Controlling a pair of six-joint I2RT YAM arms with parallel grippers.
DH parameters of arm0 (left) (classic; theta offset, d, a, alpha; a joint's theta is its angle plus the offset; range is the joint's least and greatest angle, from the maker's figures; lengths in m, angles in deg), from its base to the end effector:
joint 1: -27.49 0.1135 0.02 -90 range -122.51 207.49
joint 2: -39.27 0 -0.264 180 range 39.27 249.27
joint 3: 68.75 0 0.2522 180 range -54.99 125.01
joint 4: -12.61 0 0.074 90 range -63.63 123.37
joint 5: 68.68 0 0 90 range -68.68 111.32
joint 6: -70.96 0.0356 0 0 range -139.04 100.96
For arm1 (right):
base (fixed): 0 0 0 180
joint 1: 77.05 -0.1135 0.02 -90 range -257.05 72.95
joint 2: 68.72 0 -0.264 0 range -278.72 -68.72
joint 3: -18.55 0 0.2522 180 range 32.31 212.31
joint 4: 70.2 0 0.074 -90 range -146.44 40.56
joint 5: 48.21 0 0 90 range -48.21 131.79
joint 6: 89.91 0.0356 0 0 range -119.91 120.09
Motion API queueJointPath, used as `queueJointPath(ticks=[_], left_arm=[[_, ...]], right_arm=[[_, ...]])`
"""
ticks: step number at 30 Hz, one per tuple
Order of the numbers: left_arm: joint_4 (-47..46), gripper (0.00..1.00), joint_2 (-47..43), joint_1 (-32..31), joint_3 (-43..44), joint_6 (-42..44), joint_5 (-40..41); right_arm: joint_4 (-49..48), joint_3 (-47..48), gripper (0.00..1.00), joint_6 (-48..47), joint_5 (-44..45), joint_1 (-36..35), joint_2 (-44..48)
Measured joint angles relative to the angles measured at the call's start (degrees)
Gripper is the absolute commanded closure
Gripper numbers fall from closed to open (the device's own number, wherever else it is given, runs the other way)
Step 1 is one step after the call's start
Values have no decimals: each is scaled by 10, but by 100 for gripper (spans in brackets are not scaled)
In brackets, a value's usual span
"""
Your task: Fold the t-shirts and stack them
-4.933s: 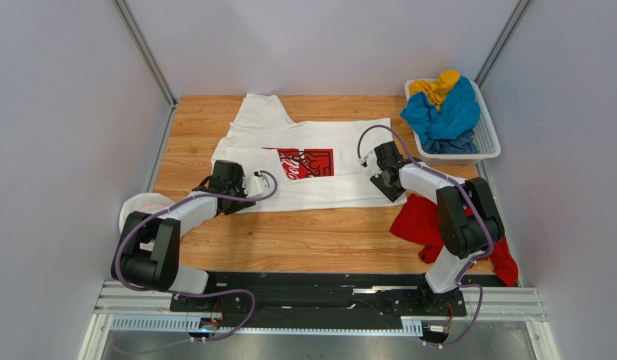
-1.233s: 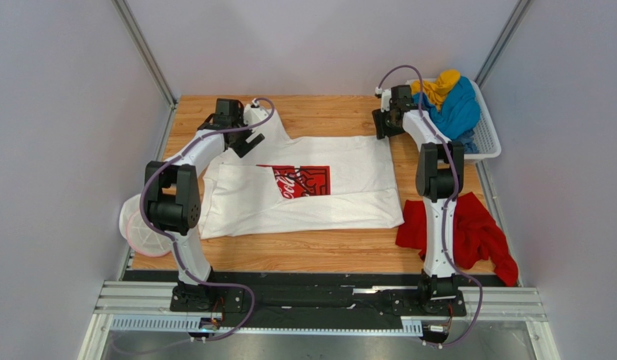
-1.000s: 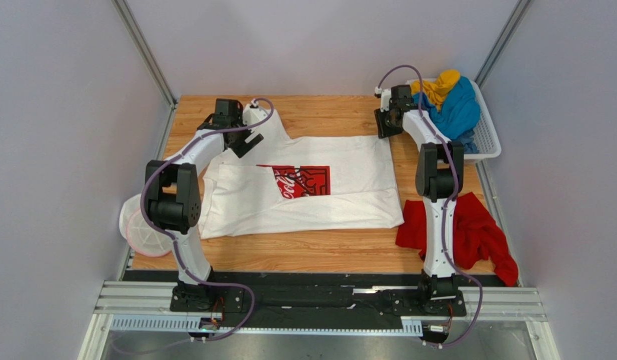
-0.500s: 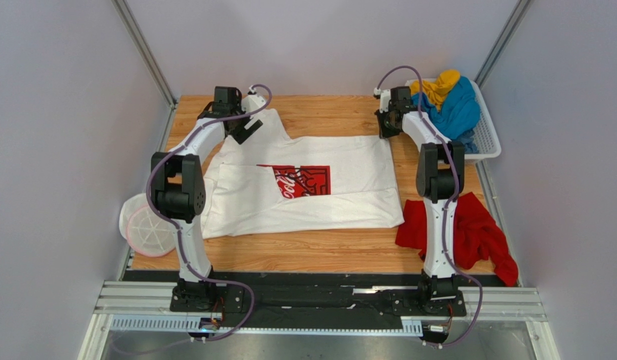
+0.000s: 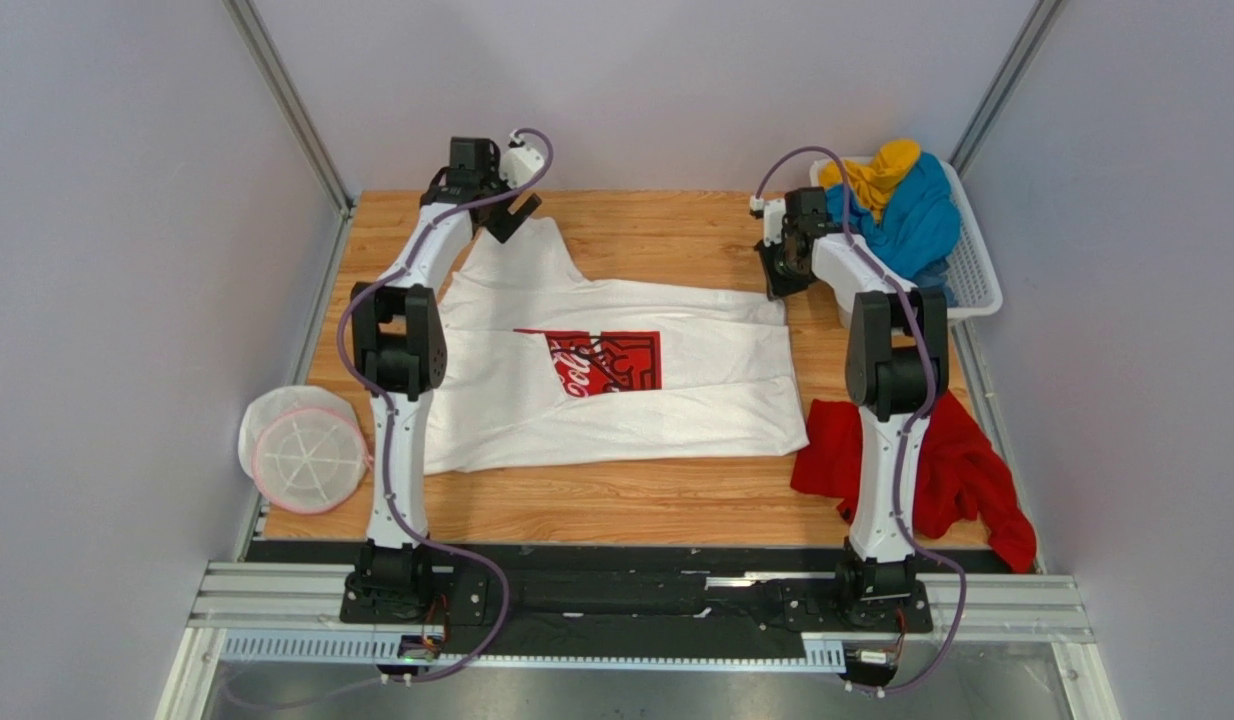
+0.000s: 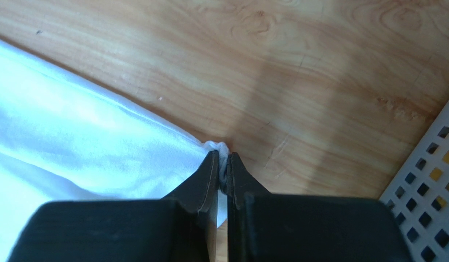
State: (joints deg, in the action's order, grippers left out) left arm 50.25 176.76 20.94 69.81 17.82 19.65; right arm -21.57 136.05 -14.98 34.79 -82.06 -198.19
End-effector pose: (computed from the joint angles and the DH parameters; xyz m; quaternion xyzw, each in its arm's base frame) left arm 0.5510 -0.0643 0.2313 0.3364 0.8274 0.1049 0.4373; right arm 0.4860 0.0470 0.1697 -0.1836 0.9480 0.0366 0.2575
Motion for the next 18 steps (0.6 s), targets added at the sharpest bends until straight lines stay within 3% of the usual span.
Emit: queueJointPath(ticks=[8,18], left_arm=[[55,1,103,0,129,-39,-27],[84,1,107,-5,131,-83,-135]], right_arm=[[-2,-59,100,-18,15,-17,54],[-3,-82,100,-28,24,-48,81]])
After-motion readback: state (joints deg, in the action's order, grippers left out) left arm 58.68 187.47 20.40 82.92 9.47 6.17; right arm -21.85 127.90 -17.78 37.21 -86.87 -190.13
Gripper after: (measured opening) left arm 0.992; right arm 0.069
